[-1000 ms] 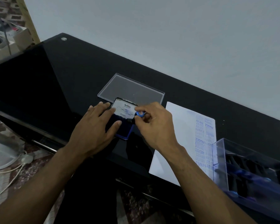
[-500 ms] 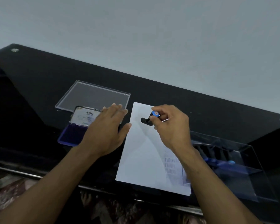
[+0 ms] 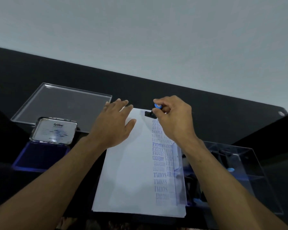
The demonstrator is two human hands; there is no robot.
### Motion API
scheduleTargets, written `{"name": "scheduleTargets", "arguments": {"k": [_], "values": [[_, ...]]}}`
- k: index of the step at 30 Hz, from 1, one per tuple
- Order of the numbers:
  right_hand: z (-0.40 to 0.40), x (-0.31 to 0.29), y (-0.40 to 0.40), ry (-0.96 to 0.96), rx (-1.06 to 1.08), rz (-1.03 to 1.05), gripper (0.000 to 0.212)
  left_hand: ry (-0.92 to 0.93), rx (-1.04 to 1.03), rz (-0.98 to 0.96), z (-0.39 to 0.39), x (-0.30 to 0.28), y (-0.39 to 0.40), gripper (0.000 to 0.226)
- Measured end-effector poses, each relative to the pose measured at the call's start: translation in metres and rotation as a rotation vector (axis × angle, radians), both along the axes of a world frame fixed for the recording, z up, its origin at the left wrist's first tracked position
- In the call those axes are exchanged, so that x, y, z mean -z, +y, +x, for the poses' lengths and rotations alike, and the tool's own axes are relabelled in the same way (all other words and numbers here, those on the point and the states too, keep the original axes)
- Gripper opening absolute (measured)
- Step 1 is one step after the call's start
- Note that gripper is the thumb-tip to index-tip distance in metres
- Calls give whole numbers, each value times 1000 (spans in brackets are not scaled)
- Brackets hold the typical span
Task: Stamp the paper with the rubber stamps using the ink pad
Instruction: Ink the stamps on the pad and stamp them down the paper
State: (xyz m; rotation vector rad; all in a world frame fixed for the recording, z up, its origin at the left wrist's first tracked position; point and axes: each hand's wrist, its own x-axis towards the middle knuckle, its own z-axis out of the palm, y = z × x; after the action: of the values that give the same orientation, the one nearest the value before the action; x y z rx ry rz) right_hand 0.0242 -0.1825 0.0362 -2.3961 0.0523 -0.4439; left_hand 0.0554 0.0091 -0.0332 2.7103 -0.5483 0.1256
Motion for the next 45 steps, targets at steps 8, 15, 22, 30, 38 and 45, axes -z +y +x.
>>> {"name": "scheduleTargets", "arguments": {"k": [8, 15, 22, 30, 38, 45], "values": [[14, 9, 1, 23, -16, -53, 26, -37, 11, 93, 6, 20, -1, 64], [17, 17, 3, 81, -38, -99, 30, -78, 10, 136, 8, 23, -1, 62], [20, 19, 7, 77, -73, -144, 31, -92, 9, 156, 8, 24, -2, 62], [23, 20, 7, 117, -70, -177, 33, -86, -2, 167, 9, 25, -3, 63], [24, 19, 10, 148, -62, -175, 34, -81, 0, 165, 9, 25, -2, 64], [23, 22, 13, 154, -70, -185, 34, -76, 0, 162, 10, 25, -2, 67]]}}
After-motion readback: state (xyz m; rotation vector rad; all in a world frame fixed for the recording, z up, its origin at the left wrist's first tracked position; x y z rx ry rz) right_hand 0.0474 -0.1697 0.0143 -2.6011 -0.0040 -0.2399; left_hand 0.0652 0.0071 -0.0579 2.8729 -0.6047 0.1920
